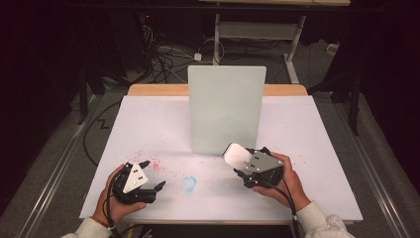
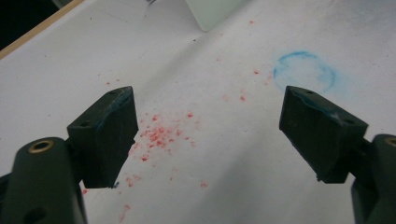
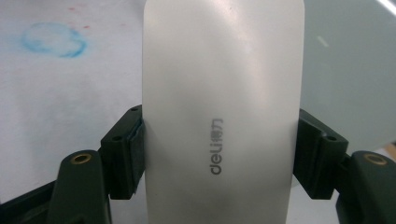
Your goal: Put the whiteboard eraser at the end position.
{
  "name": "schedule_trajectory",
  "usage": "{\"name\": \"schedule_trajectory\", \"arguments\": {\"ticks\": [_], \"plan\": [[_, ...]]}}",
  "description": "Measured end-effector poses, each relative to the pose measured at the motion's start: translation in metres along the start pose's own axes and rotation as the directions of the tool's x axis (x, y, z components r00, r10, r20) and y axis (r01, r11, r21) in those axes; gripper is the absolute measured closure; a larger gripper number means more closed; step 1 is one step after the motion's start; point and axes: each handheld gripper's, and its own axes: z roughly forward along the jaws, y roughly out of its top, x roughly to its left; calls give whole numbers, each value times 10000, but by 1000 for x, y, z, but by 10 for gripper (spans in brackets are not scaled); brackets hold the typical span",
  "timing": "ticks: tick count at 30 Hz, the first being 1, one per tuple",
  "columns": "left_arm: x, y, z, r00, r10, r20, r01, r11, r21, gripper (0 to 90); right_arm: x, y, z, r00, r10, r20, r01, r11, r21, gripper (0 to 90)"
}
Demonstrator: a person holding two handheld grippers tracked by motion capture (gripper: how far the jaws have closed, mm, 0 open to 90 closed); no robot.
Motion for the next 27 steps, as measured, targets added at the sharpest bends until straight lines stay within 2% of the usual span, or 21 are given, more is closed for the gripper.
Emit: {"name": "schedule_trajectory", "arguments": {"ticks": [5, 12, 13, 16, 18, 19, 20, 21, 23, 27], "plan": [[0, 0, 0, 10000, 36, 20, -36, 10000, 39, 186, 8, 3, 2, 9969, -297, -728, 318, 9991, 275, 306], [-1, 0, 1, 10000, 73, 53, -74, 9999, 89, 186, 14, 7, 8, 9851, -622, -1602, 778, 9926, 931, 306], [-1, 0, 1, 9999, 92, 63, -93, 9999, 108, 186, 14, 7, 10, 9804, -862, -1773, 1067, 9883, 1091, 306], [-2, 0, 2, 9999, 137, 100, -139, 9998, 150, 186, 19, 8, 16, 9729, -905, -2127, 1228, 9819, 1443, 306], [-1, 0, 2, 9998, 135, 121, -137, 9998, 151, 186, 22, 8, 20, 9649, -1049, -2410, 1465, 9758, 1620, 305], [-1, 0, 2, 9998, 132, 115, -134, 9998, 154, 187, 24, 9, 22, 9667, -973, -2366, 1389, 9763, 1660, 305], [-1, 0, 2, 9999, 126, 110, -128, 9998, 153, 187, 24, 10, 24, 9646, -1067, -2413, 1490, 9750, 1648, 306], [-1, 0, 2, 9999, 125, 116, -127, 9998, 149, 187, 25, 11, 25, 9595, -1172, -2560, 1646, 9712, 1721, 306], [-1, 0, 2, 9999, 105, 120, -107, 9998, 141, 187, 28, 13, 30, 9565, -1193, -2662, 1673, 9719, 1656, 306], [-1, 0, 2, 9999, 114, 112, -116, 9998, 160, 186, 35, 15, 35, 9442, -1432, -2966, 2024, 9627, 1795, 305]]}}
